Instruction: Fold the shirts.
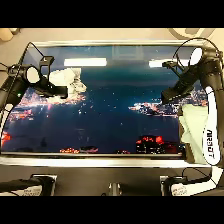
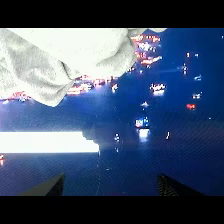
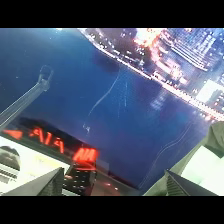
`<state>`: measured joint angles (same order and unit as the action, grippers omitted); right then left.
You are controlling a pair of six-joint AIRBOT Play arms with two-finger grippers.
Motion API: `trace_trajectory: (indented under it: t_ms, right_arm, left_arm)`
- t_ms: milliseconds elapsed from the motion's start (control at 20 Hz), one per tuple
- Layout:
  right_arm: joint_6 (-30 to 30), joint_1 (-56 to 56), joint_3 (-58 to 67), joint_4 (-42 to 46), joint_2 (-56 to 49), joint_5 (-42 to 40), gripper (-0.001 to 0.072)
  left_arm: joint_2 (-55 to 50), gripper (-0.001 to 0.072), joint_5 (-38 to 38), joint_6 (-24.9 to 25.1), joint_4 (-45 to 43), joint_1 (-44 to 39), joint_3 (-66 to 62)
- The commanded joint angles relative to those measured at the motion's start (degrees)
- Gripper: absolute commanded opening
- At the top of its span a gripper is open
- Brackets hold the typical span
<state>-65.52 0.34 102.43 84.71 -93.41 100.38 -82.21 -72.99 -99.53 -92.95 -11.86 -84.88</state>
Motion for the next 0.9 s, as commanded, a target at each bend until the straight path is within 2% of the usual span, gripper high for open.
trace_trajectory:
  t_ms: [0,650,850]
  right_arm:
    - [-0.02,0.00,0.04,-0.02,-0.04,0.02,0.0688]
    - [-0.04,0.00,0.04,-0.07,-0.04,-0.63,0.0688]
    - [0.92,0.00,0.04,0.96,-0.04,-8.24,0.0689]
  left_arm:
    - [0.00,0.0708,0.02,0.02,-0.02,0.00,0.02]
    - [-0.02,0.0708,0.57,-0.35,0.04,0.00,0.07]
    - [-1.60,0.0708,10.58,-0.66,0.28,-0.33,0.07]
